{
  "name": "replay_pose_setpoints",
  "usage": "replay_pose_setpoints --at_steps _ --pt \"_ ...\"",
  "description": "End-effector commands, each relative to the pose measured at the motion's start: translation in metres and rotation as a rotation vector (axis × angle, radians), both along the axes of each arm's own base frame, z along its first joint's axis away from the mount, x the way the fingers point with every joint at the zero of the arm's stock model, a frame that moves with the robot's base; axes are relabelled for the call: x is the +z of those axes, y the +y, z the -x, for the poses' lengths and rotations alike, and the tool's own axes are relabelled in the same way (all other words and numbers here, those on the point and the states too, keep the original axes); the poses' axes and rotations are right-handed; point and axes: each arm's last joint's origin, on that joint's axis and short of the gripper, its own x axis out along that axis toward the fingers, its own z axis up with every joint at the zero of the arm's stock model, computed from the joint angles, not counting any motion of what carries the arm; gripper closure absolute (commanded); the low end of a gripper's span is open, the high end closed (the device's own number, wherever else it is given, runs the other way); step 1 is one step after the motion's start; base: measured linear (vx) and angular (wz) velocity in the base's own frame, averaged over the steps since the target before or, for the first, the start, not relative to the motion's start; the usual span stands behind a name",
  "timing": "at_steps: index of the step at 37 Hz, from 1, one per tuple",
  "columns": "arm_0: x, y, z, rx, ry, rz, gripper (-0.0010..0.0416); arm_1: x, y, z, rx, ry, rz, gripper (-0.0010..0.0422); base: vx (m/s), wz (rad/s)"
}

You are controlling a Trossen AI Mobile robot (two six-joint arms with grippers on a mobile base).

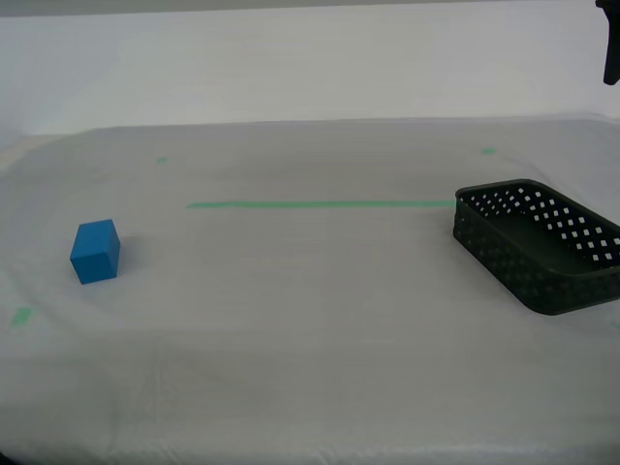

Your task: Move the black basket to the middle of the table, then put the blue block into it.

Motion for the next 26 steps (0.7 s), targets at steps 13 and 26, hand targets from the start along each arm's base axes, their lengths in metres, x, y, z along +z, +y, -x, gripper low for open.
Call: replay_pose_setpoints --at_steps 13,26 --pt "-0.0054 0.0042 -0.0136 -0.221 -0.481 -0.022 0.0012 0.0006 -0.0001 0.0001 0.001 -0.005 -0.001 0.0412 0.000 0.000" --pt "-0.0067 0.0045 -0.0118 -0.225 -0.458 -0.024 0.0012 0.0006 0.0000 0.0001 0.001 -0.005 -0.001 0.0412 0.000 0.000"
